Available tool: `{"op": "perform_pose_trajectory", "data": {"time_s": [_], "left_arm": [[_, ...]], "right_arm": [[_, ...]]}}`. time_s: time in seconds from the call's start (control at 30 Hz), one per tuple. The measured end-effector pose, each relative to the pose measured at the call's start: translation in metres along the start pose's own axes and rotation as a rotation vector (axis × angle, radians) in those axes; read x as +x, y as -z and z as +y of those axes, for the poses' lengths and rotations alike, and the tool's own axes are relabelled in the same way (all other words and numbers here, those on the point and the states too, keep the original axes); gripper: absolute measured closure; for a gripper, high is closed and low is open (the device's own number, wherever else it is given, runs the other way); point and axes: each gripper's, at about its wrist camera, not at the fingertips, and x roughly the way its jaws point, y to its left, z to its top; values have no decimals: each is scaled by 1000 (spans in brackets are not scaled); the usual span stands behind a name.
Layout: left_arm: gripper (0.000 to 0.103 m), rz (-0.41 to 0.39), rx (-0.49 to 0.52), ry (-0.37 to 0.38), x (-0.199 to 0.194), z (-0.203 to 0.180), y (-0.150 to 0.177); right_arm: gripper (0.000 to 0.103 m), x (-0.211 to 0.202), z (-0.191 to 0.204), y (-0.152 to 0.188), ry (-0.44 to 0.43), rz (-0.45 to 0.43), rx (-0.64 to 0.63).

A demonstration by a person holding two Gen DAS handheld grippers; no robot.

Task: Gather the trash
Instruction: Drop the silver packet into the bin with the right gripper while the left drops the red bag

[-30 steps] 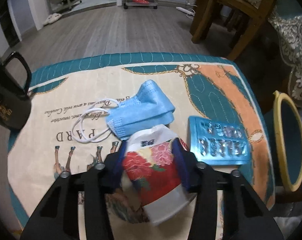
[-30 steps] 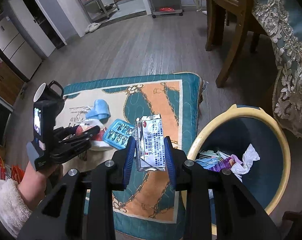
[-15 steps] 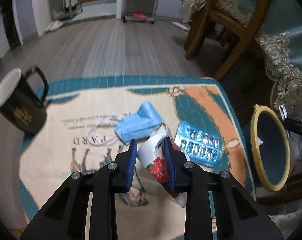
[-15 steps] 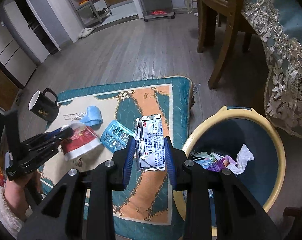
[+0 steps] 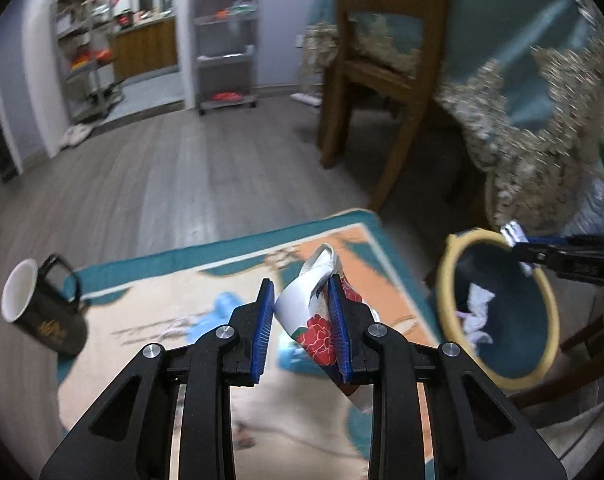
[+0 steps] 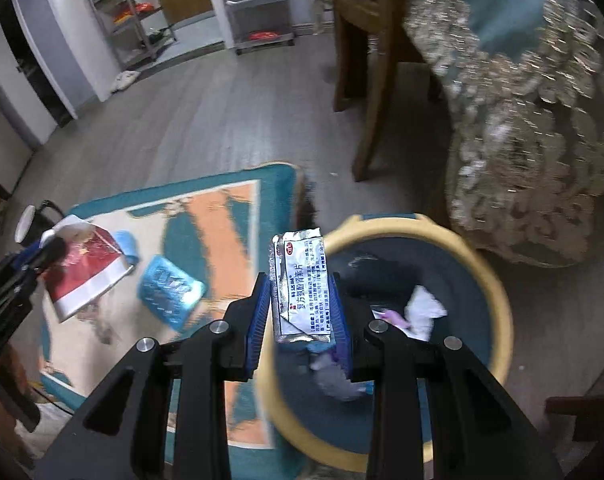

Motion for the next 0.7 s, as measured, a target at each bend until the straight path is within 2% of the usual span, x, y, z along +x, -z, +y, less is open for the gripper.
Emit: {"op": "perform_pose_trajectory", "data": {"time_s": [0.17, 0.4, 0.57, 0.7], "left_arm": [[74, 8, 94, 94, 13, -52, 0], [74, 50, 222, 188, 38, -121, 5], [74, 102, 218, 255, 58, -142, 10], [74, 128, 215, 264, 70, -148, 14]], "right_arm": [[74, -1, -28, 6, 32, 17, 7], [74, 6, -51, 16, 51, 66, 44], [74, 10, -61, 21, 47, 94, 67], [74, 13, -69, 24, 55, 110, 77]]}}
